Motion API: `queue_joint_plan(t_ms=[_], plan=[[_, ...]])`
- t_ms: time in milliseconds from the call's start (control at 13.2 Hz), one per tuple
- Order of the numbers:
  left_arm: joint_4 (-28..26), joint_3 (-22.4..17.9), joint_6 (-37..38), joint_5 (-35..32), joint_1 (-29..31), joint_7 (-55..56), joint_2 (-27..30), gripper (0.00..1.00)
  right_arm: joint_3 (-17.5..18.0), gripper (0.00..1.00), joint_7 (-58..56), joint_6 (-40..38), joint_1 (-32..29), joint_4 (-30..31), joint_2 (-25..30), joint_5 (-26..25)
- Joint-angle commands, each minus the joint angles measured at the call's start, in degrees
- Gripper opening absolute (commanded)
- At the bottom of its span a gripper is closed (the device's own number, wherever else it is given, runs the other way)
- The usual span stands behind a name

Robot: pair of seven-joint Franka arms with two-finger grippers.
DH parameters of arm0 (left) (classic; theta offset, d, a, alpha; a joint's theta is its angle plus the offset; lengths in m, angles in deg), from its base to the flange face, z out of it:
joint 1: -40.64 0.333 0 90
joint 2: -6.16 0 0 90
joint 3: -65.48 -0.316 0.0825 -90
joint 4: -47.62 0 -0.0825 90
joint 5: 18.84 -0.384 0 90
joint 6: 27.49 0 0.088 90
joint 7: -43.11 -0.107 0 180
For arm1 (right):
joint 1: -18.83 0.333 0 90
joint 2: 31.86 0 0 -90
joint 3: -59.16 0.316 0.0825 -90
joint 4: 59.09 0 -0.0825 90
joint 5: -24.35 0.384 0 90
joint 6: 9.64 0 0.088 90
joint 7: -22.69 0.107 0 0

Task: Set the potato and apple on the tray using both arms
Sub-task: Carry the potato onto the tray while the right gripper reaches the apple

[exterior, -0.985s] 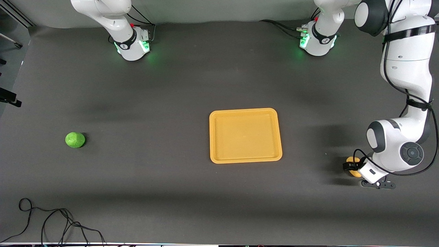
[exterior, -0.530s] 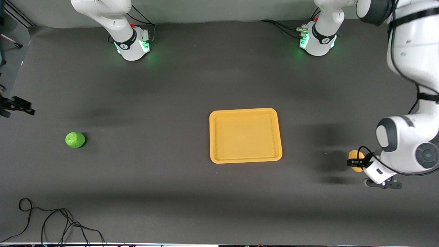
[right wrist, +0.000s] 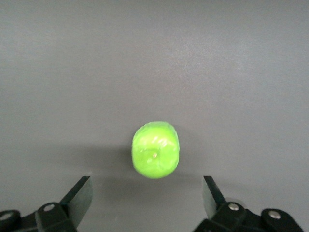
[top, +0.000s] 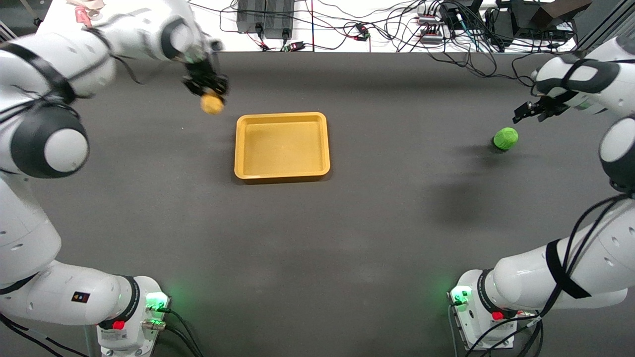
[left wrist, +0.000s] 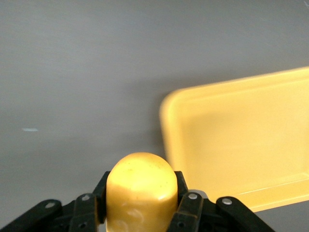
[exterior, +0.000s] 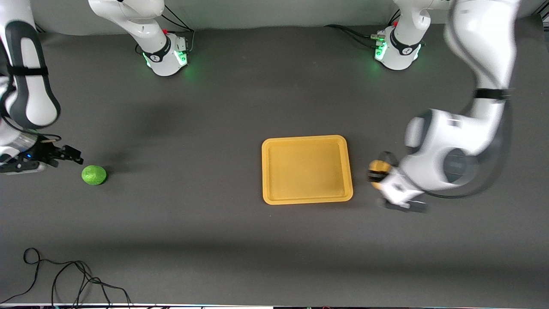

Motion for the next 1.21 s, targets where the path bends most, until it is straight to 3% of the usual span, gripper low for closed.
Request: queue_joint_plan(t_ms=[0,303,379,530,606,758,833,909,985,1136], plan=[[-7.0,-0.9,-11.1,0.5,-5.3,5.0,-2.7,0.19,0.1,1.0,-4.5,4.7,0.4,-1.0,-5.7,5.8],[-10.0,-1.0,-14.2,0.4,-6.5,6.9,-3.4,0.24,0.8,1.0,-7.0,8.6,0.3,-1.3,-9.9,9.5],[-10.0,-1.0,-14.4,0.4,-6.5,7.2,-3.6,0.32,0.8,1.0,-8.2,9.0,0.3,-1.5,-10.8,10.5],[-9.9,-1.0,-15.0,0.3,-6.5,7.3,-4.0,0.78,0.9,1.0,-9.4,10.6,0.3,-1.7,-13.0,13.4],[-9.8,-1.0,-15.0,0.1,-6.3,7.3,-4.0,0.88,1.2,1.0,-10.4,11.4,0.3,-2.0,-13.9,14.4],[-9.8,-1.0,-14.9,0.0,-6.2,7.3,-3.8,0.92,1.3,0.99,-10.9,11.5,0.3,-2.2,-14.9,14.8],[-9.7,-1.0,-14.9,0.0,-6.2,7.3,-3.6,0.96,1.6,0.82,-10.8,11.4,0.3,-2.7,-15.2,14.8],[-9.5,-1.0,-14.1,0.0,-6.1,7.3,-3.1,0.96,1.7,0.54,-10.8,11.1,0.4,-3.0,-15.2,14.8],[-9.5,-1.1,-13.3,0.0,-5.8,7.3,-1.9,0.97,1.7,0.4,-10.7,10.7,0.5,-3.4,-15.1,14.7],[-9.2,-2.6,-6.9,0.0,-4.6,6.2,3.0,0.99,1.6,0.37,-10.2,7.4,1.4,-6.0,-13.9,14.6]])
